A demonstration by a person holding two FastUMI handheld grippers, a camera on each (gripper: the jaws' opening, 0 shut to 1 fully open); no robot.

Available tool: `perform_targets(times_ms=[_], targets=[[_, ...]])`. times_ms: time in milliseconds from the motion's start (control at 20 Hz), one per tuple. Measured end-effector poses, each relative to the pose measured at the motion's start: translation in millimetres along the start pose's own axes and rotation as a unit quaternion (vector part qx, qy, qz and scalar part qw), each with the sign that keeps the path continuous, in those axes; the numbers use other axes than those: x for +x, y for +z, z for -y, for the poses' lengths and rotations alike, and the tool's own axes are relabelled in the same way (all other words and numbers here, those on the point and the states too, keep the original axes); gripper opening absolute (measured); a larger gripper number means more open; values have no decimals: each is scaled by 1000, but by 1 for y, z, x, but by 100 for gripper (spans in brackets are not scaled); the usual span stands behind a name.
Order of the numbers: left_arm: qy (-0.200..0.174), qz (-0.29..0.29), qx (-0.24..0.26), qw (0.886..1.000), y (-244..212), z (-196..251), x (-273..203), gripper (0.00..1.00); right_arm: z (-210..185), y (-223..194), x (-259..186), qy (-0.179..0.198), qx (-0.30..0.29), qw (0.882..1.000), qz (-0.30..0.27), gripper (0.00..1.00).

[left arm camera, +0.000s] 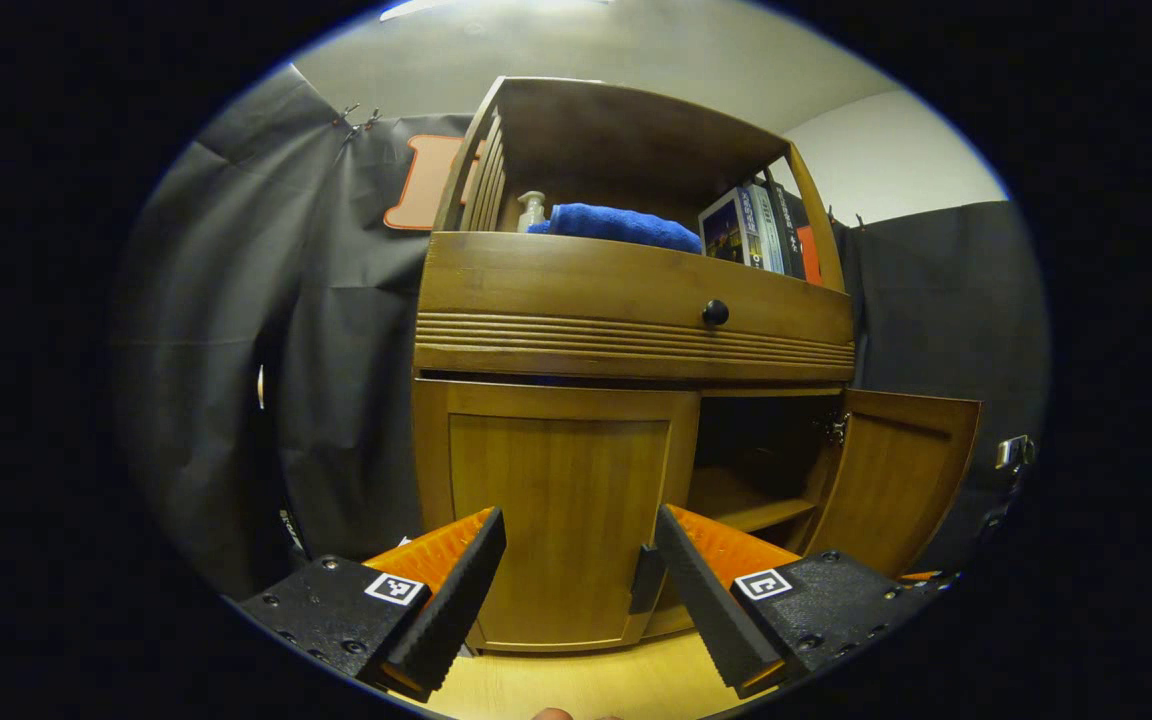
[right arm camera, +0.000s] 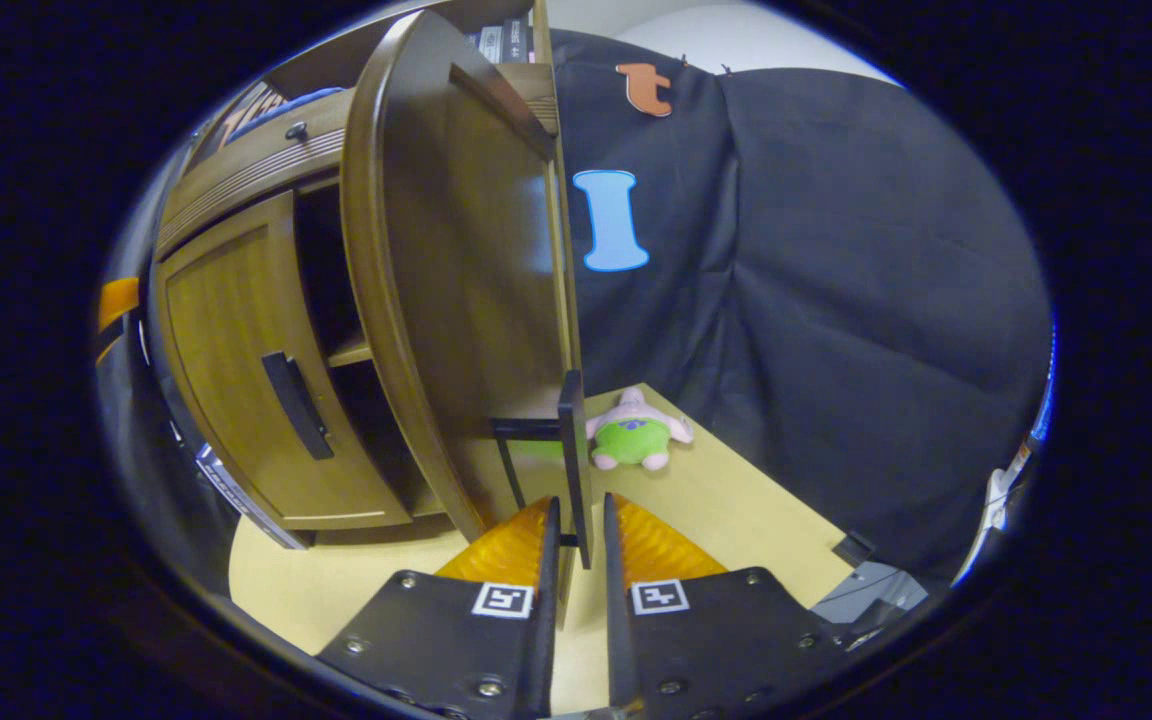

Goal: Open the right door of the double-door shoe cabinet with the right hand, and open the left door with the left hand.

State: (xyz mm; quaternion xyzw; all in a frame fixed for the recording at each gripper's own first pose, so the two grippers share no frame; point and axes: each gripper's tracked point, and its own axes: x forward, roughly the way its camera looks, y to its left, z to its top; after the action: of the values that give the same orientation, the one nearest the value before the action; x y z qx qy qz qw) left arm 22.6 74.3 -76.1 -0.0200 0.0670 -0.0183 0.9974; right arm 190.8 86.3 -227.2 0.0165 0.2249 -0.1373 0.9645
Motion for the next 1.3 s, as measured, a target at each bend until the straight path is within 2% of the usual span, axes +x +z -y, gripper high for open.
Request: perform_targets(times_ms=[450,700,950,1200,1300], targets=[[-8,-12,0,1000,-11,16,18,97,1,2,3,1,-26,1000,10,22],[-17,-28,-6,999,-32,26,31,97,7,4,5,-37,-77,996,23,22],[-44,-46,-1,998,-63,47,51,99,11,5,5,-62,-59,996,24,22],[-60,-97,-25,993,-107,64,68,94,20,8,8,-89,-51,994,35,22],[-61,-107,-29,992,-119,70,75,94,17,9,12,-83,-39,995,37,22]])
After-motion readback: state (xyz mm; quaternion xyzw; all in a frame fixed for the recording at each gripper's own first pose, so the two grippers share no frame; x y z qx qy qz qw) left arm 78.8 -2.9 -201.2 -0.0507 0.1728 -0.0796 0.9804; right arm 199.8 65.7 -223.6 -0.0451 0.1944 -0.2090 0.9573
